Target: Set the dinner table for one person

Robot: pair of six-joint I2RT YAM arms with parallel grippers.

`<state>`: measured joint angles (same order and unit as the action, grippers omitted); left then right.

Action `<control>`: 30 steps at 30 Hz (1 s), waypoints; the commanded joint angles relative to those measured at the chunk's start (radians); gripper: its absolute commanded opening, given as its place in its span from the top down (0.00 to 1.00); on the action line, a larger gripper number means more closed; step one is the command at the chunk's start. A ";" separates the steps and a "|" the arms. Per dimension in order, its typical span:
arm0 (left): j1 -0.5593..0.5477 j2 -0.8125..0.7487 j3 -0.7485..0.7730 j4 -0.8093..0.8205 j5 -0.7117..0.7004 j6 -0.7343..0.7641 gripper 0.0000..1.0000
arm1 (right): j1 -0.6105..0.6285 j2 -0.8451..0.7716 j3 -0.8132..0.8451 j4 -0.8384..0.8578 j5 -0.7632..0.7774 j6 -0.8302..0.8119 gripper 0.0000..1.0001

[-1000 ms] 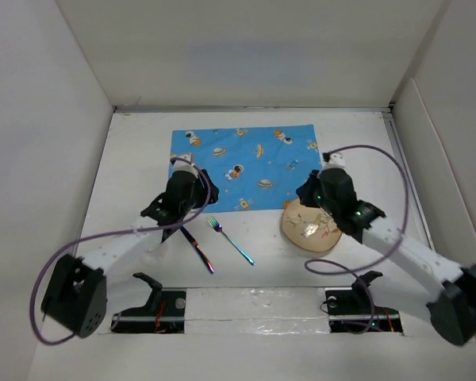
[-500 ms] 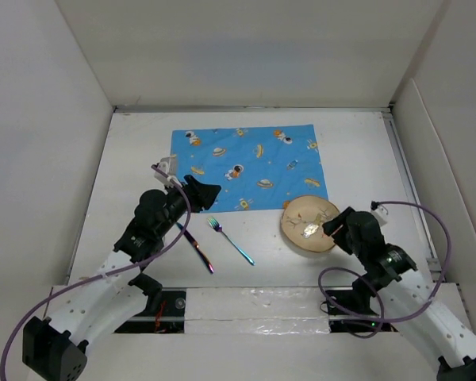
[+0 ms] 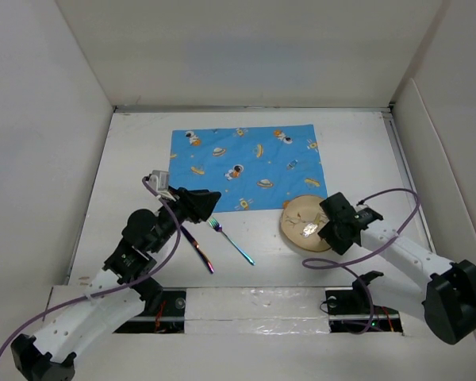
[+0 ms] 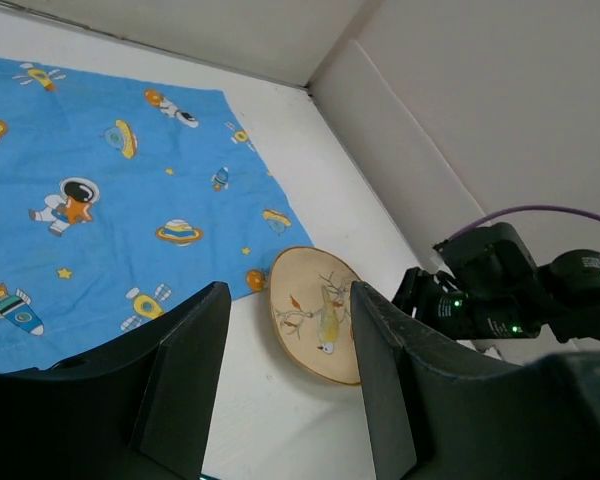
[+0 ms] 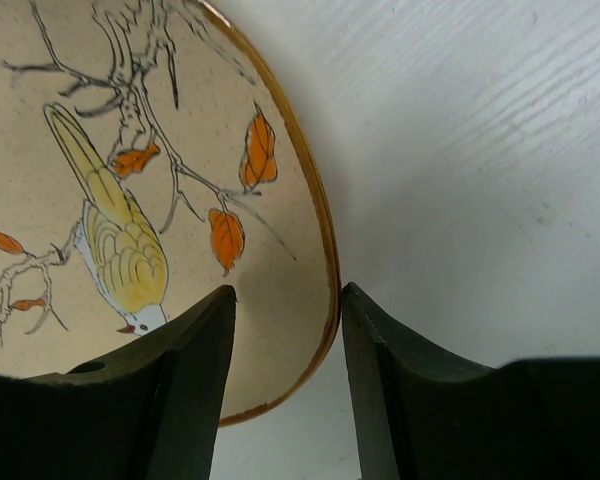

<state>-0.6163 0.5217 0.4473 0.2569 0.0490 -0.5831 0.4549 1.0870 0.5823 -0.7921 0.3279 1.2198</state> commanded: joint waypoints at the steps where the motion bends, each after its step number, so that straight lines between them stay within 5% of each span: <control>1: -0.074 -0.038 0.010 -0.004 -0.135 0.034 0.52 | 0.025 -0.006 0.045 -0.075 -0.004 0.106 0.48; 16: -0.095 -0.069 0.008 -0.025 -0.195 0.035 0.53 | 0.030 -0.015 0.030 -0.006 -0.110 0.133 0.56; 25: -0.095 -0.084 0.004 -0.027 -0.207 0.035 0.53 | 0.041 -0.078 -0.035 -0.026 -0.229 0.061 0.85; 30: -0.095 -0.084 0.004 -0.025 -0.210 0.034 0.53 | 0.175 -0.044 -0.053 0.008 -0.312 0.047 0.94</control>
<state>-0.7059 0.4465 0.4473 0.2012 -0.1513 -0.5613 0.5537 1.0103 0.5423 -0.7944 0.1165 1.3022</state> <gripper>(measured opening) 0.476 0.095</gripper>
